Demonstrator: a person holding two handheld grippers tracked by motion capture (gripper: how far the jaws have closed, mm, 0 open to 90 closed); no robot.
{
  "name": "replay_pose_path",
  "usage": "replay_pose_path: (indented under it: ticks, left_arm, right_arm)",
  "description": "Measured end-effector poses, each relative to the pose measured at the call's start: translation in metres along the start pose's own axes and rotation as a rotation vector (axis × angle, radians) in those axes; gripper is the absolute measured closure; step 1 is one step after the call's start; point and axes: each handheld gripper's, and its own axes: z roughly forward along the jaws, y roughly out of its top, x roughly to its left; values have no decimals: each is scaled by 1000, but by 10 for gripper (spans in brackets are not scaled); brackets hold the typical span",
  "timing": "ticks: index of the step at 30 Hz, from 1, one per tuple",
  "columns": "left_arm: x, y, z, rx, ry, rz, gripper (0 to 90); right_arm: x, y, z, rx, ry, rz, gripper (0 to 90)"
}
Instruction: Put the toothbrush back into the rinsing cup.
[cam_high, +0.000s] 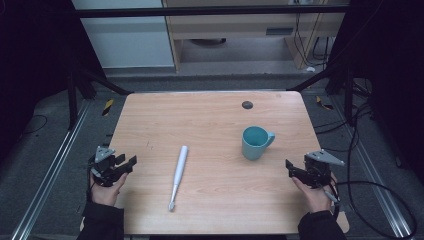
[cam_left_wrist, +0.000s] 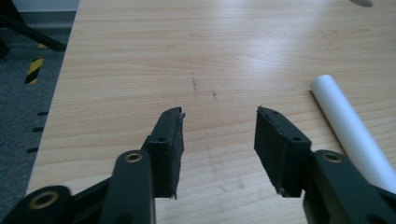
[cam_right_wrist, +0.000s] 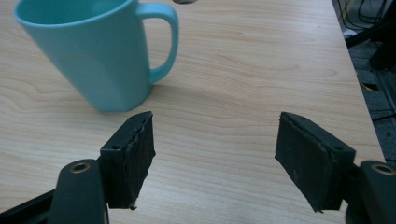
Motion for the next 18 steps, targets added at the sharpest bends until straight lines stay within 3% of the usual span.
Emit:
replay_pose_path:
  ticks: [5,11,16,18]
  left_arm:
    - [-8,-1,1,21,-24,12,597]
    - [-25,-4,2,56,-71,59,695]
    - [-35,-8,6,81,-92,80,772]
    - [-43,-13,10,106,-123,94,807]
  right_arm:
    - [7,0,-3,8,42,-15,308]
    - [26,3,-5,25,98,-81,395]
    - [31,3,-5,43,130,-94,461]
    - [31,2,-4,49,135,-98,485]
